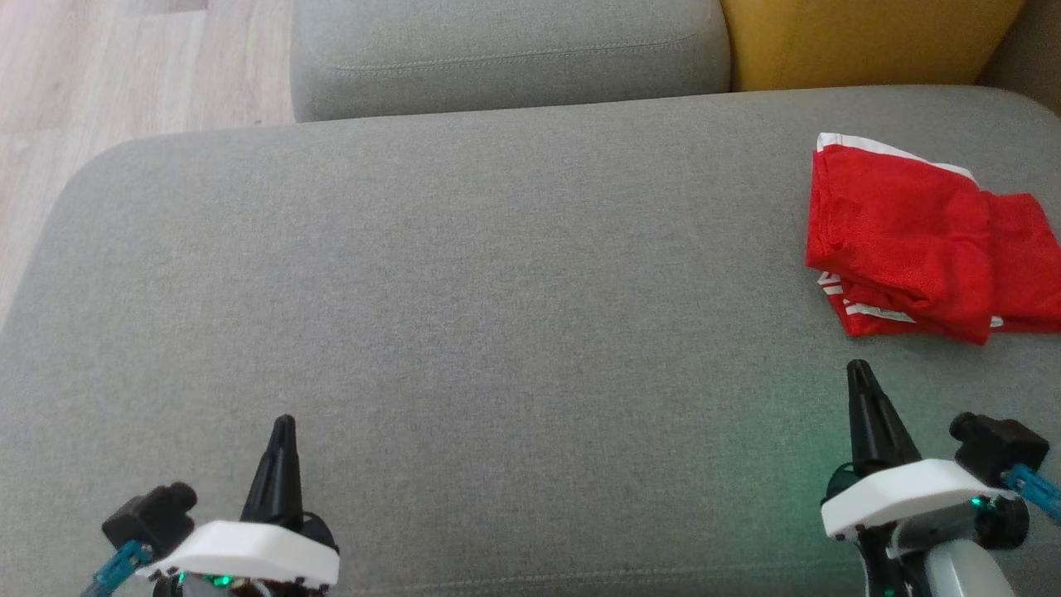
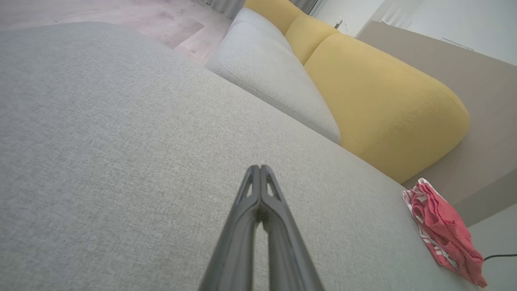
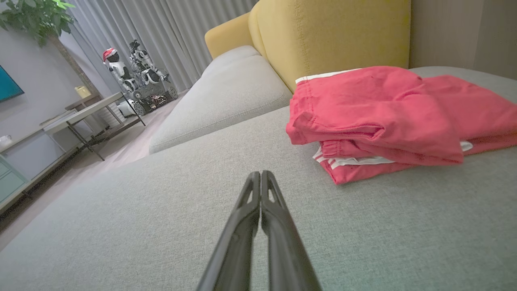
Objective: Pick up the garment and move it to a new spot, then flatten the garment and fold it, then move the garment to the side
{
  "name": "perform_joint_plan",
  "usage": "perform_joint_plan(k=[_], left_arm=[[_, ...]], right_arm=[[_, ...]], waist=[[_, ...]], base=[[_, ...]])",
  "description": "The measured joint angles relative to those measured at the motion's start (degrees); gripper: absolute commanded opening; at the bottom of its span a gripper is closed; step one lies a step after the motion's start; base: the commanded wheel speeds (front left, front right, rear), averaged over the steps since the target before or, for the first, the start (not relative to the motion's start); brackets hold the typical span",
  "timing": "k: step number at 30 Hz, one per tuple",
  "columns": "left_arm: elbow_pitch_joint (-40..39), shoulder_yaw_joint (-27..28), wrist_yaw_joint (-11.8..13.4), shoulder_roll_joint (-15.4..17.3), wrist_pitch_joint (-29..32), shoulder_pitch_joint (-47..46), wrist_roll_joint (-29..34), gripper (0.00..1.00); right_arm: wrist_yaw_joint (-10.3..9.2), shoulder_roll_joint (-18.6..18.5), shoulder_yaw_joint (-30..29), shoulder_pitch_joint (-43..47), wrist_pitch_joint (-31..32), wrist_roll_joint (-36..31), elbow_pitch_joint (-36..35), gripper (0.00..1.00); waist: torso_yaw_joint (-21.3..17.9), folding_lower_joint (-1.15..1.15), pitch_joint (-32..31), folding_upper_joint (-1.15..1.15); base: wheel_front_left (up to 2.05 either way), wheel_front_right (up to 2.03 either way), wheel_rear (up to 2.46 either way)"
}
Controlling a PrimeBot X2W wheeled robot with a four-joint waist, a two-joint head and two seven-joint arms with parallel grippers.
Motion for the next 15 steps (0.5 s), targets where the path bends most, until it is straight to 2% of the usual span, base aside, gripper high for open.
perform_joint_plan(k=[15], left_arm=[[0.43, 1.29, -0.51, 0.08, 2.13, -1.04, -8.91, 0.0]], right_arm=[[0.0, 0.01, -1.22, -0.08, 1.49, 10.76, 0.01, 0.0]], waist=[[0.11, 0.0, -0.02, 0.0]], base=[[0.0, 0.0, 0.0]])
